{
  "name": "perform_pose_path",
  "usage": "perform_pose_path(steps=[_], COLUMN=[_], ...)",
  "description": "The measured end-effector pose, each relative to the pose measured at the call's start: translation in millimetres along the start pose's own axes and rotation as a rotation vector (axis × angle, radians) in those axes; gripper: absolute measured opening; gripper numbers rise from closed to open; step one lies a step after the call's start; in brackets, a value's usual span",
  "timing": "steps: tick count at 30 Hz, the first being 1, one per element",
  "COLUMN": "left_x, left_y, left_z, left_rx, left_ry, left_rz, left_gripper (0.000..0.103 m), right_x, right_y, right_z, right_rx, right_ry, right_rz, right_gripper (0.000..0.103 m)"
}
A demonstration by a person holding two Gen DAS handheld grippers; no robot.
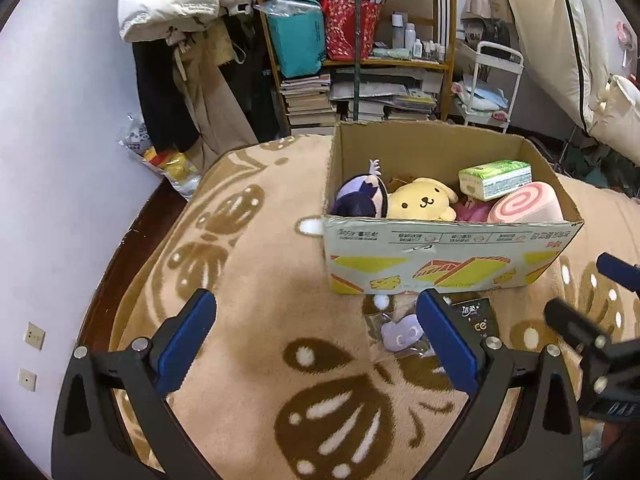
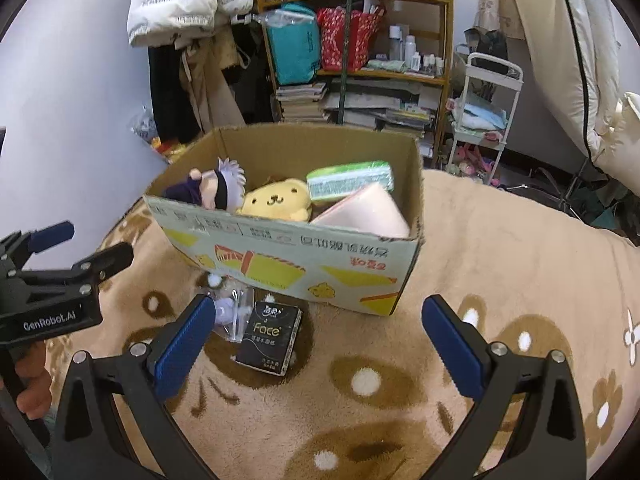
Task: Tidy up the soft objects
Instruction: 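Move both tools down toward the bagged purple toy and black tissue pack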
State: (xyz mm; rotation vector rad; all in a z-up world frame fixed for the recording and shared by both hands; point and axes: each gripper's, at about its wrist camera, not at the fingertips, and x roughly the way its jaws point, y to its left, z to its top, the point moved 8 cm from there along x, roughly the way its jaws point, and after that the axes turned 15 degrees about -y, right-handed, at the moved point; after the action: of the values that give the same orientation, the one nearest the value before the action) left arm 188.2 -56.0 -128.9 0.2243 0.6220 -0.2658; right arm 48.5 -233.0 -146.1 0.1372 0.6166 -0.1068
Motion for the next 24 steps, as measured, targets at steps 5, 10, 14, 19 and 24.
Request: perform_pose_path(steps=[5, 10, 14, 19, 24], left_x=[17, 31, 39, 47, 57], left_y=[-7, -17, -23, -29, -28], left_z=[1, -3, -10, -20, -30], left_rx=[0.001, 0.010, 0.004, 0.015, -0.004], left_ry=[0.035, 0.067, 0.098, 0.133, 0.174], left_rz=[-0.012, -0.029, -0.048, -0.055, -0.052], left_gripper=[0.099, 0.099, 0.099, 0.099, 0.099], right_x=[11, 22, 33, 45, 55], right_y=[1, 2, 5, 14, 19], right_z=[-9, -15, -21, -31, -40], right_rx=[-0.021, -0.024, -0.031, -0.043, -0.029], right_ry=[0.033, 0.056, 0.089, 0.132, 0.164], right_rz=[-0.005, -0.004, -0.006, 0.004, 0.020], right_gripper=[0.103, 0.103, 0.103, 0.103, 0.103])
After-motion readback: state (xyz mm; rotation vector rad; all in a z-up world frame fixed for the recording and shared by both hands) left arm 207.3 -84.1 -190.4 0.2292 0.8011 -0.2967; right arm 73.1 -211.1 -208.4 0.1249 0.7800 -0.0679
